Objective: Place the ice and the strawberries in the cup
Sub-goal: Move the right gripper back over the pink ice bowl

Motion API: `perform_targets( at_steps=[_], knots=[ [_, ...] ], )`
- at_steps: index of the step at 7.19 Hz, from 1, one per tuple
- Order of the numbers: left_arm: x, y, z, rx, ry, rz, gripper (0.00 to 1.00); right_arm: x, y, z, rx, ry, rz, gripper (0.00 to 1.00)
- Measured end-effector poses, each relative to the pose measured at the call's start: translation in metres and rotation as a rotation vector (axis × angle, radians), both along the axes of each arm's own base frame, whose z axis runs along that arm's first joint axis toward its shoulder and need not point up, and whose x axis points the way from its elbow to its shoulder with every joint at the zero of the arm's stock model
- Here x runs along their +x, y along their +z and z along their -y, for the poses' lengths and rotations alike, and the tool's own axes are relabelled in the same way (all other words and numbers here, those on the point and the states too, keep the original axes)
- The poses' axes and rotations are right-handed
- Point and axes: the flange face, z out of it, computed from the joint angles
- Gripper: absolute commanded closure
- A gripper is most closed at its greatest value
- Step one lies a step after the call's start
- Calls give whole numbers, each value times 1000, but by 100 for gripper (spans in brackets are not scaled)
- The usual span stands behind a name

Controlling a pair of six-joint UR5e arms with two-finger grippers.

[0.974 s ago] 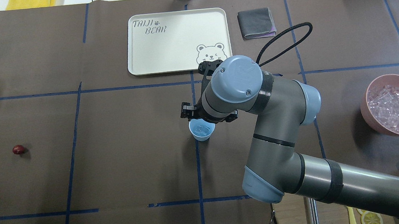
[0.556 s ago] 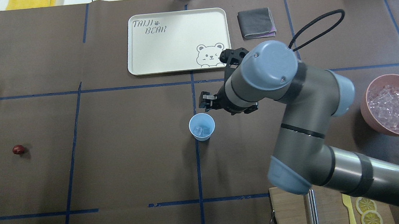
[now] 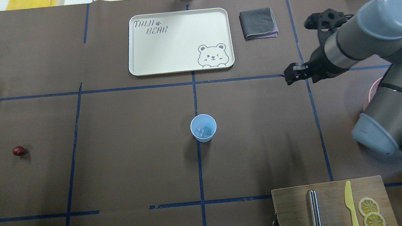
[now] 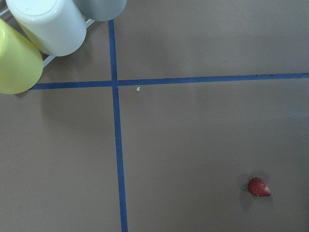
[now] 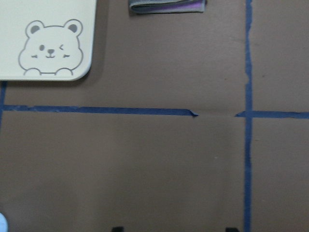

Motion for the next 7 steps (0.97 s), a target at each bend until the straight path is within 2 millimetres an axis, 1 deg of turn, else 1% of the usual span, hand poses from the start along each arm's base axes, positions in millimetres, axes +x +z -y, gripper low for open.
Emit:
perform_targets(
  at_steps=[1, 2, 3, 4, 5, 6, 7],
  knots=[
    [1, -1, 1, 2, 2, 0, 0, 40, 36, 3, 50, -53, -53, 23],
    [2, -3, 2, 5, 3, 0, 0, 74, 71, 2, 101, -118, -109, 21],
    [2, -4, 2, 6, 3, 0, 0, 99, 101, -3, 145, -188, -158, 21],
    [2, -5, 0, 6, 4, -1, 0, 113, 127, -10, 173, -241, -188, 19],
    [2, -5, -1, 1, 2, -5, 0, 121, 155, -18, 200, -269, -196, 17],
    [3, -7, -1, -12, -7, -11, 0, 125, 184, -25, 240, -278, -184, 17],
    [3, -8, -1, -33, -23, -17, 0, 127, 202, -29, 274, -282, -161, 8]
  ],
)
